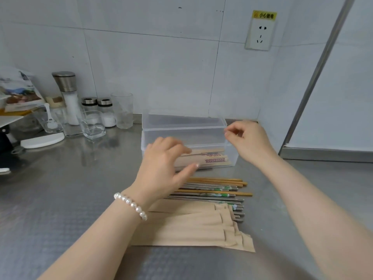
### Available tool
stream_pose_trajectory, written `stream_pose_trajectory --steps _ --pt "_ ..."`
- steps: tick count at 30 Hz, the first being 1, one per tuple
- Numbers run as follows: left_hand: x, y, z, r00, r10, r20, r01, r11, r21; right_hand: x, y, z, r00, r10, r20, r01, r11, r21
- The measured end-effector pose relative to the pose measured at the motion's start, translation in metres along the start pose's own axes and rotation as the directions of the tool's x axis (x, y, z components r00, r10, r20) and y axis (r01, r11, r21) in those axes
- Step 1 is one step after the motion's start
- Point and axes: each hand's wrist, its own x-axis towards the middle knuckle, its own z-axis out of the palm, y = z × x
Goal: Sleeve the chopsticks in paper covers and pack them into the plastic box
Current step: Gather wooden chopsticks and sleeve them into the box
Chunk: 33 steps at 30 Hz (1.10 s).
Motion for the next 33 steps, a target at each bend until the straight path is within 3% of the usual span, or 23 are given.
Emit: stream_pose_trajectory --steps 3,5,8,11,16,20,27,30,33 --pt "-0.005 0.013 0.005 0.957 0.114 0.267 -0.096 0.992 -0.078 -0.019 0.004 0.007 0.993 0.009 0.117 -0.030 0.983 0.181" --pt "-0.006 0.017 0.008 0.921 0.137 0.364 -0.121 0.990 -0.066 -0.029 0.013 0.012 0.975 -0.002 0.220 -0.025 0.993 0.119" --pt "-0.005 0.023 0.004 0.888 0.067 0.454 -0.029 0.995 -0.090 -0.037 0.025 0.009 0.933 0.039 0.359 -0.030 0.999 -0.029" --pt "-0.006 0.030 0.001 0.829 0.001 0.560 0.095 0.985 -0.142 -0.035 0.025 0.000 0.925 0.056 0.377 -0.056 0.998 -0.010" --pt "-0.008 0.032 0.003 0.739 -0.002 0.674 0.160 0.972 -0.172 -0.038 0.015 0.001 0.902 0.036 0.431 -0.031 0.999 -0.019" --pt "-0.008 0.028 0.007 0.709 -0.017 0.705 0.201 0.963 -0.179 -0.040 0.014 0.005 0.867 0.039 0.497 -0.024 0.999 -0.036" --pt "-0.009 0.028 0.007 0.720 -0.020 0.694 0.225 0.952 -0.206 -0.031 0.041 -0.004 0.846 0.179 0.502 -0.117 0.981 -0.152" --pt "-0.008 0.023 0.010 0.816 -0.063 0.575 0.228 0.949 -0.220 -0.026 0.055 -0.016 0.830 0.222 0.512 -0.174 0.975 -0.141" --pt "-0.008 0.012 0.017 0.905 -0.082 0.418 0.148 0.981 -0.127 -0.025 0.063 -0.017 0.813 0.234 0.533 -0.199 0.972 -0.124"
